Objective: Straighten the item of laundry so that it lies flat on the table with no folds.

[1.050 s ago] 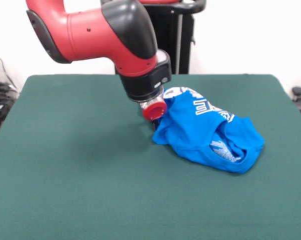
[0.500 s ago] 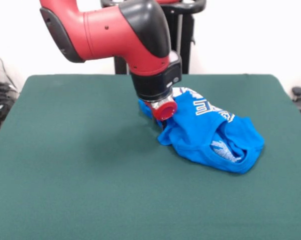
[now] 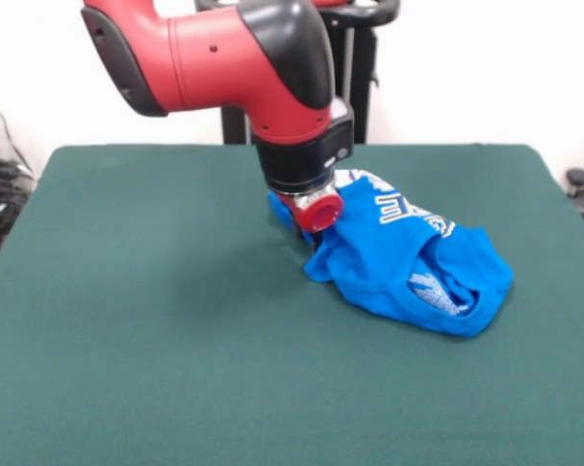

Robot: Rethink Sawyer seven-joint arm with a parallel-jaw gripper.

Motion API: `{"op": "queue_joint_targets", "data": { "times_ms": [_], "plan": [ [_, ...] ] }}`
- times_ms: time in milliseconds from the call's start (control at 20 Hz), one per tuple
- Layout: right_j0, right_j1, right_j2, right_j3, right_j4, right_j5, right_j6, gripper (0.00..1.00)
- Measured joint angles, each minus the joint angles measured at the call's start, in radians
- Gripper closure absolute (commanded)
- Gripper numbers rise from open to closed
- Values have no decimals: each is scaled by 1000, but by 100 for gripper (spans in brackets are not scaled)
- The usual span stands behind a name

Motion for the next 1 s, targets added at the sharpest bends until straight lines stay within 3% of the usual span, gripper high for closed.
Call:
{"op": "queue_joint_targets", "data": {
  "times_ms": [1000],
  "plan": [
    [6, -119, -14, 0, 0, 0, 0, 0]
  ]
}}
